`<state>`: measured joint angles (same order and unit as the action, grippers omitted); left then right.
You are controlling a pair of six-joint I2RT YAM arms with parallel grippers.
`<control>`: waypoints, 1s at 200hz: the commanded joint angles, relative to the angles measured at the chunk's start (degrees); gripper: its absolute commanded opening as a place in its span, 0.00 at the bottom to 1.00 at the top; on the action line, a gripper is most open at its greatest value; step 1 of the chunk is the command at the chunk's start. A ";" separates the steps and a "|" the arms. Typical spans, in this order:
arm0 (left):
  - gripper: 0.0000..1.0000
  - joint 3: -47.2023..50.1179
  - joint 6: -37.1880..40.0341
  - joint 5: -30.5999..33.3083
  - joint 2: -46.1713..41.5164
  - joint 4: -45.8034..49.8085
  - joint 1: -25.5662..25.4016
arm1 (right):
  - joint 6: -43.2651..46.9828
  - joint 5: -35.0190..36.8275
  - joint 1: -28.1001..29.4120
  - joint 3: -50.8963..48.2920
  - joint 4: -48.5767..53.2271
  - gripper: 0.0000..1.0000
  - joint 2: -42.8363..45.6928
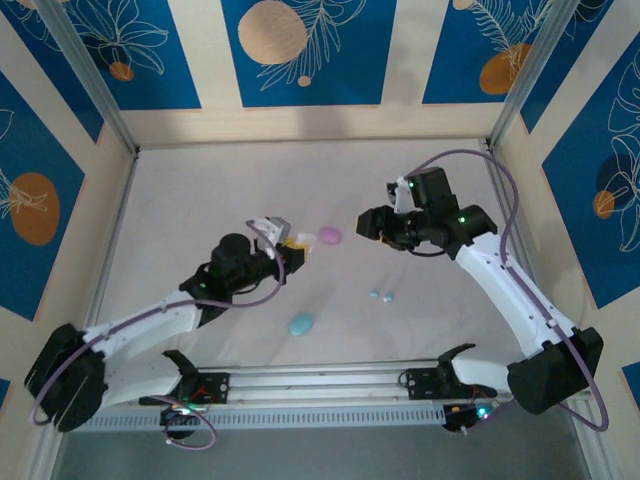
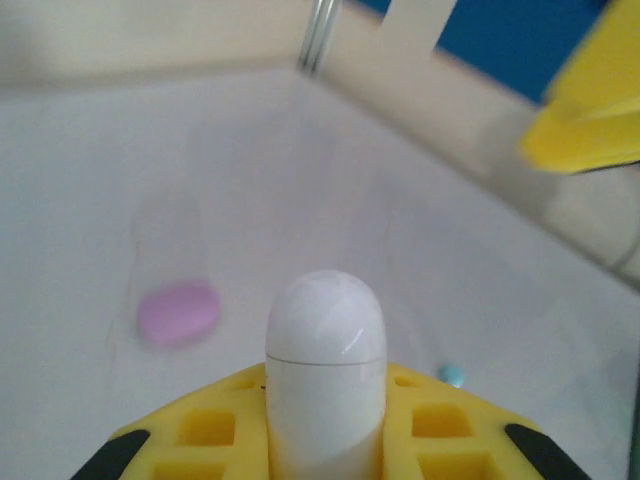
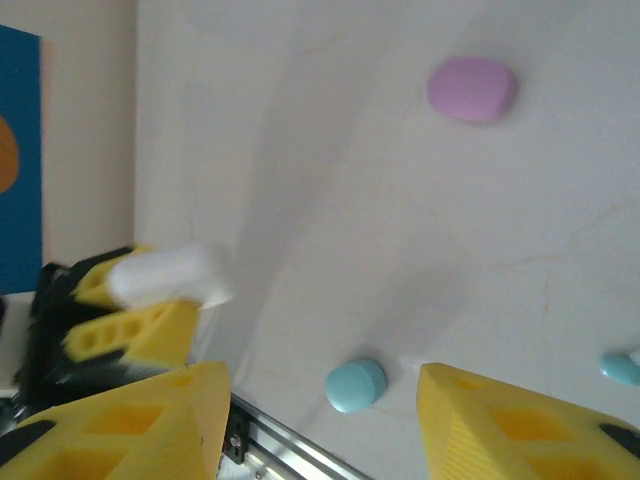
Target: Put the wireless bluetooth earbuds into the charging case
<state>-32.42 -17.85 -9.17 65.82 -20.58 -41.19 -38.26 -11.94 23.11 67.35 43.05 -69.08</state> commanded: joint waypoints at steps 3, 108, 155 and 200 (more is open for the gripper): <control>0.22 -2.68 -6.81 -0.07 7.23 5.62 1.21 | -2.24 -0.28 0.34 -3.97 -2.29 0.53 0.79; 0.21 -15.35 -25.65 -14.27 36.10 5.02 10.32 | -7.73 1.38 7.47 -14.18 -7.47 0.53 -0.09; 0.37 -18.43 -25.83 -13.86 39.22 9.45 12.03 | -0.51 4.41 14.22 -13.72 -11.01 0.54 -2.58; 0.62 -18.03 -20.20 -8.08 34.55 18.62 13.45 | 20.32 10.47 21.91 -15.90 -18.18 0.58 -4.59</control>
<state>-50.54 -41.95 -21.58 103.61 -10.87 -29.15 -32.10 -5.50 42.28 52.86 29.50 -72.90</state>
